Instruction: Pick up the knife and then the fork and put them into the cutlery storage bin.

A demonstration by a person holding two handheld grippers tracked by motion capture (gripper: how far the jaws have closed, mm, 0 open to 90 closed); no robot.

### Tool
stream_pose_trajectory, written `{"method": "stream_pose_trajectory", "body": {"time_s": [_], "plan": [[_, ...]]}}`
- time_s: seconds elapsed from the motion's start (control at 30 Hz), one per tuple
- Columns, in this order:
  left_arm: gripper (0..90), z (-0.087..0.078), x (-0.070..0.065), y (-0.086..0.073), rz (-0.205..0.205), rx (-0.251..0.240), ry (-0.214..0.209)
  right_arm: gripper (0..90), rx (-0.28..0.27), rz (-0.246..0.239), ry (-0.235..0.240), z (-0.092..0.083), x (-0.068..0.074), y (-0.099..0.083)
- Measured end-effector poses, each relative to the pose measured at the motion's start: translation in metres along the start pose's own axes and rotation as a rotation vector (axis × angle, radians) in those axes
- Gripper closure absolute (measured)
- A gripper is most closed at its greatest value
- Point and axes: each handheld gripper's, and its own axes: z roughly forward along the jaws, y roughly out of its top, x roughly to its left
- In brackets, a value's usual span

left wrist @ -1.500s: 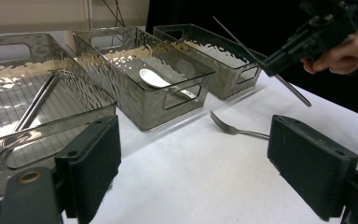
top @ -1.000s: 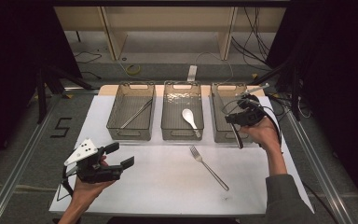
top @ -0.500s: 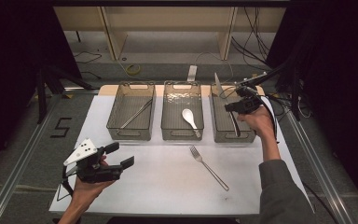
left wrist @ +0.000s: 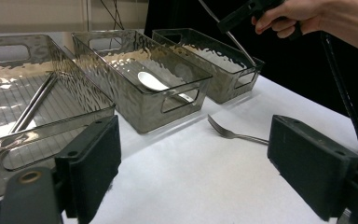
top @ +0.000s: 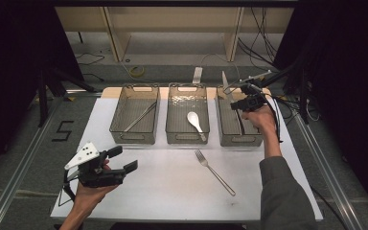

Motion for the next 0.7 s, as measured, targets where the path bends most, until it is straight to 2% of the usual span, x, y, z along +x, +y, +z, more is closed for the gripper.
{"method": "stream_pose_trajectory", "body": {"time_s": [0.43, 0.7], "plan": [[17.0, 0.000, 0.000, 0.000, 0.000, 0.000, 0.000, 81.1, -0.002, 0.048, -0.020, 0.010, -0.010, 0.000], [17.0, 0.000, 0.000, 0.000, 0.002, 0.001, -0.001, 81.1, -0.013, 0.065, -0.031, 0.015, -0.011, 0.002]]}}
